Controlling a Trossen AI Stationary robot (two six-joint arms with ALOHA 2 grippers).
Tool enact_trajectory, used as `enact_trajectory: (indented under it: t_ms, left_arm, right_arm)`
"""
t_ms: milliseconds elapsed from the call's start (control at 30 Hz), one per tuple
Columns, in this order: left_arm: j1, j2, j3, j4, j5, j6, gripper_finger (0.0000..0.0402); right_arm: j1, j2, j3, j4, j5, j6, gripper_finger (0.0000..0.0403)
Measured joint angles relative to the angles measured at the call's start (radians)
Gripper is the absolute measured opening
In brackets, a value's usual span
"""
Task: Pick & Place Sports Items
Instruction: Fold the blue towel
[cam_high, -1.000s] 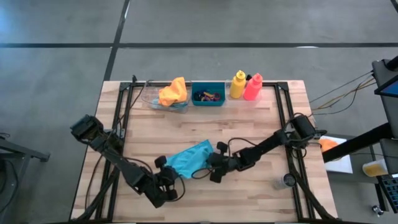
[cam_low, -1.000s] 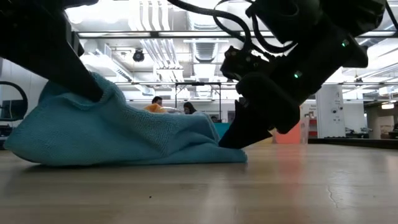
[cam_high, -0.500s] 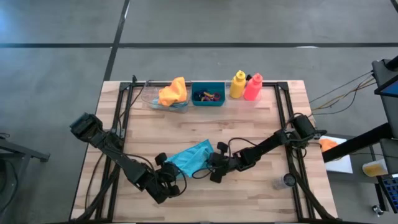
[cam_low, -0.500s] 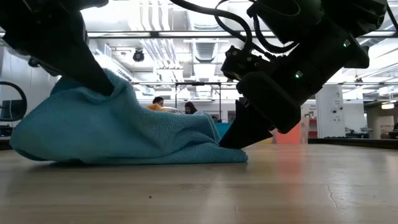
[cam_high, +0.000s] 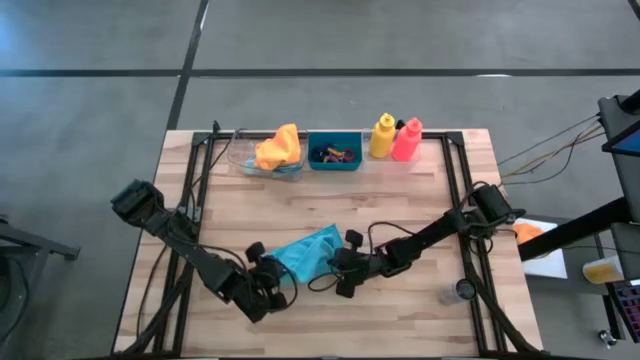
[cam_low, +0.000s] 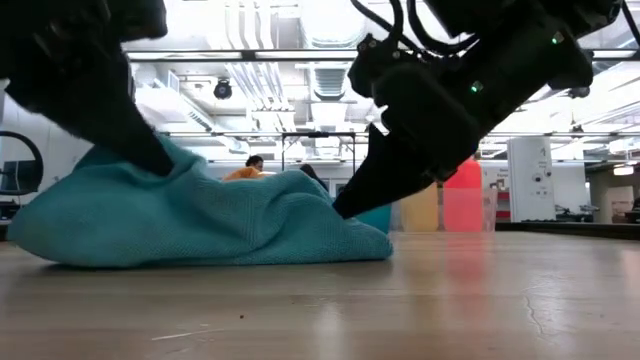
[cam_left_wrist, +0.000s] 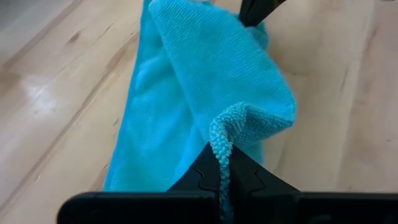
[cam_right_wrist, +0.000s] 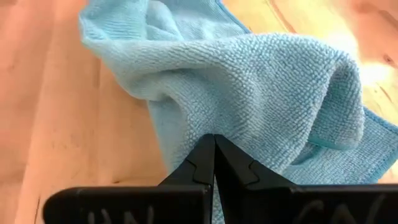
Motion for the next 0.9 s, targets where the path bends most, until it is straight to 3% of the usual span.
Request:
enact_trajectory:
  t_ms: [567, 733, 900]
  left_arm:
    - [0.017, -0.092, -0.071, 0.075, -0.042, -0.015, 0.0002]
    - [0.031, -0.092, -0.117, 0.153, -0.041, -0.015, 0.0002]
    - [0.037, -0.093, -0.137, 0.172, -0.037, -0.015, 0.0002]
  right_arm:
    - [0.008, -0.021, 0.0, 0.055, -0.005, -0.058, 0.0008]
    - [0.018, -0.032, 0.0, 0.173, -0.168, -0.153, 0.0008]
    - [0.019, -0.015, 0.0, 0.201, -0.198, -0.161, 0.0008]
